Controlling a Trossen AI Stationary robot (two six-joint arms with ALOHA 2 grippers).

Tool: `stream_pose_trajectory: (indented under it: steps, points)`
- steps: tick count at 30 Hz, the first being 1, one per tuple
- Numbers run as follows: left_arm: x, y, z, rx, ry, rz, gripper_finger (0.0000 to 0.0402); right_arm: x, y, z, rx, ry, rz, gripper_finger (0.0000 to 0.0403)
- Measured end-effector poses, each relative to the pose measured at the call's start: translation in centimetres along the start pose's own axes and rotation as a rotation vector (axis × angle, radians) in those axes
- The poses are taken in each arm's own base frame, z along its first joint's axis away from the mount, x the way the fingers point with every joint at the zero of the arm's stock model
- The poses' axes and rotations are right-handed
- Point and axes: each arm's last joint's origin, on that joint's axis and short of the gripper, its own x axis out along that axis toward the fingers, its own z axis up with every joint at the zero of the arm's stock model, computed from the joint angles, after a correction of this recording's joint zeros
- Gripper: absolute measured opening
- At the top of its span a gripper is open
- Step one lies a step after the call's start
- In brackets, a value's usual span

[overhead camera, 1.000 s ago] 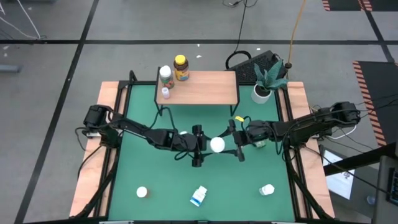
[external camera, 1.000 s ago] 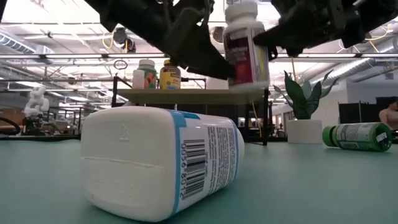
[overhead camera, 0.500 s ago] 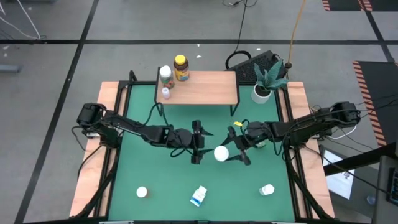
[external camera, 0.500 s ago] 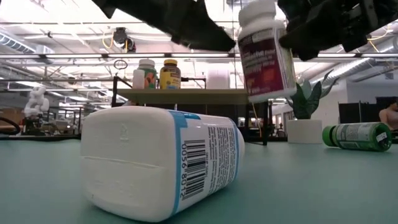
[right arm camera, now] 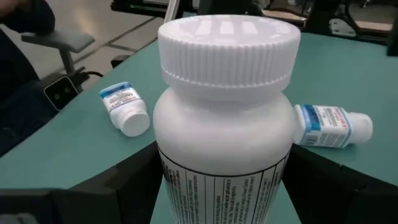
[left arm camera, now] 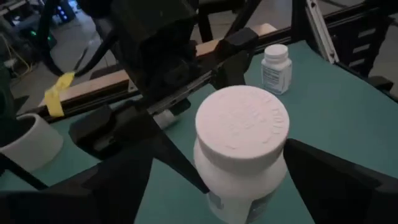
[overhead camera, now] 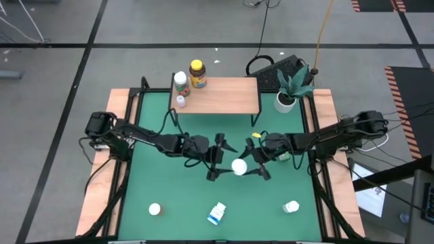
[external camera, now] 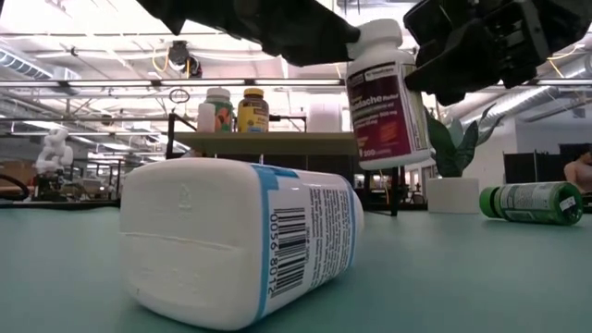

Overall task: Pick and place medicine bottles onto shelf by color
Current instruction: Put the white violet medicine bottle on the shelf

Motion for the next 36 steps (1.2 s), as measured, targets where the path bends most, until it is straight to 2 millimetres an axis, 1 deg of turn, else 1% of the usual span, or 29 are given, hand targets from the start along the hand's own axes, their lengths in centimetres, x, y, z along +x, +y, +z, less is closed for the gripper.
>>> stream_pose_trajectory:
  steps: [4,7,14,19,22,26,32,33,36]
  points:
    - [0.0,0.1,0.3,0.026,-0.057,-0.088,0.0376,0.3,-0.5,-0.3,0.018,-0.002,0.010,0.0288]
    - [-0.1,0.1,0.3,0.017,-0.076,-0.146,0.0371,0.6,-0.6,-0.6,0.024,0.002,0.009,0.0288]
    - [0.0,0.1,0.4,0.004,-0.088,-0.153,0.0355,0.6,-0.7,-0.2,0.004,-0.040,0.006,0.0288]
    - [1.2,-0.1,-0.3,0.007,-0.120,-0.138,0.0354,0.6,-0.7,0.0,-0.007,-0.057,0.004,0.0288]
    - [1.5,-0.1,-0.5,0.013,-0.122,-0.137,0.0350,0.6,-0.7,0.0,-0.006,-0.056,0.003,0.0288]
    - [1.4,0.1,-0.5,0.012,-0.127,-0.131,0.0325,0.6,-0.7,-0.1,-0.003,-0.049,0.004,0.0288]
    - [1.4,0.1,-0.5,0.010,-0.122,-0.127,0.0246,0.6,-0.7,-0.1,-0.003,-0.049,0.004,0.0288]
    - [1.4,0.2,-0.6,0.007,-0.119,-0.128,0.0238,0.6,-0.7,-0.1,-0.002,-0.047,0.003,0.0288]
    - [1.4,0.3,-0.6,-0.008,-0.116,-0.127,0.0237,0.6,-0.7,-0.1,-0.002,-0.049,0.003,0.0288]
